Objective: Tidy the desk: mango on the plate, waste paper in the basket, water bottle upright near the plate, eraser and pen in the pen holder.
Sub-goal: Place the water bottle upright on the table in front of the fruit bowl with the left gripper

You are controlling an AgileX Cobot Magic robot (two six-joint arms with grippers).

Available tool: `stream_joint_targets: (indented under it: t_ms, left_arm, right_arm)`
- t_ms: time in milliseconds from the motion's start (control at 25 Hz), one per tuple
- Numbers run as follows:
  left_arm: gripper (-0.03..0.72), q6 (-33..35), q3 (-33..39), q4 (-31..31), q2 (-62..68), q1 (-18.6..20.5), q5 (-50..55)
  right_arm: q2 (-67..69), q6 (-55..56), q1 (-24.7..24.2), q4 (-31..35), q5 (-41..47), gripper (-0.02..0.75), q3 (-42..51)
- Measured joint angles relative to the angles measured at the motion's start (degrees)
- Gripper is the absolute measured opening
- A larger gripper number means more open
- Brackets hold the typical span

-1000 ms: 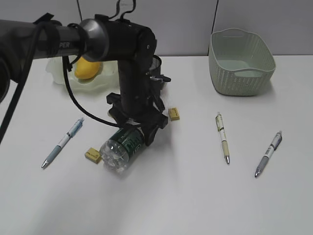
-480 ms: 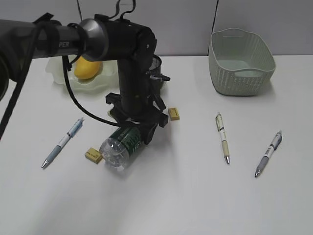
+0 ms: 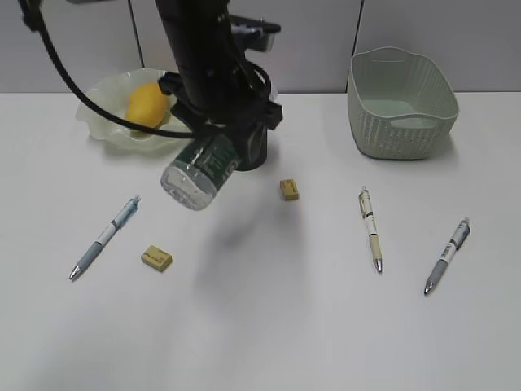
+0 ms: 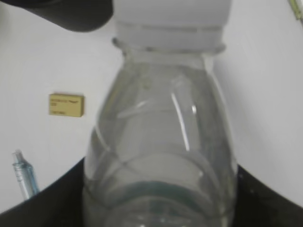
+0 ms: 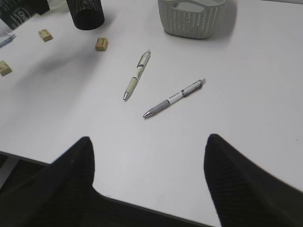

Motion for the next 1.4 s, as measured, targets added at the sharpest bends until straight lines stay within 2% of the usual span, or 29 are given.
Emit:
stream_joint_targets:
  t_ms: [240, 480, 640, 880, 1200, 1400]
  left_arm:
    - [0.511, 0.0, 0.0, 3.1, -9.8, 1.6, 0.4]
    - [0.511, 0.0, 0.8, 3.7, -17.5, 7.8, 0.6]
    - [0.511, 0.0, 5.5, 3.7, -22.8, 12.3, 0.5]
    - [0.504, -0.1, 21.6, 3.6, -32.0, 16.9, -3.8]
    - [0.504, -0.1, 47.4, 3.1, -43.4, 18.2, -24.1]
    - [0.504, -0.1, 58.9, 2.7, -45.2, 18.2, -41.7]
  right_arm:
    - [0.0, 0.0, 0.0, 0.0, 0.0, 0.568, 0.0]
    - [0.0, 0.0, 0.0, 0.0, 0.0, 0.568, 0.0]
    - [0.0, 0.0, 0.0, 0.0, -0.1, 0.568, 0.0]
    - [0.0, 0.0, 0.0, 0.0, -0.1, 0.568, 0.0]
    - [0.0, 0.0, 0.0, 0.0, -0.1, 0.568, 0.0]
    - [0.0, 0.0, 0.0, 0.0, -0.1, 0.568, 0.0]
